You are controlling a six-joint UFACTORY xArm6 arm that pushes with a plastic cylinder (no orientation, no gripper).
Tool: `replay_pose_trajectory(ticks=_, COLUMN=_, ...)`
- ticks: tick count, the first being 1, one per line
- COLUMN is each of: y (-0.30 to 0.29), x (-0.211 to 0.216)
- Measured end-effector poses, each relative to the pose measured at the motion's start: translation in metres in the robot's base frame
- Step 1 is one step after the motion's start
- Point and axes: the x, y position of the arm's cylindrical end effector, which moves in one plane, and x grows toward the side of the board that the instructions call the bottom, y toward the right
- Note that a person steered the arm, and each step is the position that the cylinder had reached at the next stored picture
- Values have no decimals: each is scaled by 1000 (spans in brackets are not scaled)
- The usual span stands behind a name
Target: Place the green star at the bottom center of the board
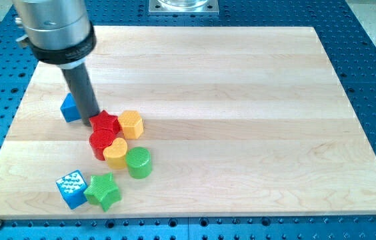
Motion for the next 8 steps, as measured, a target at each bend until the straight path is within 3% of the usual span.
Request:
replay_pose_trajectory(ticks=1, y=-46, x=25)
replay_pose_trajectory(ticks=4, y=-64, x=156)
replay_pose_trajectory(ticks=7, y=124, x=138)
replay_pose_trajectory(ticks=8, y=126, x=140)
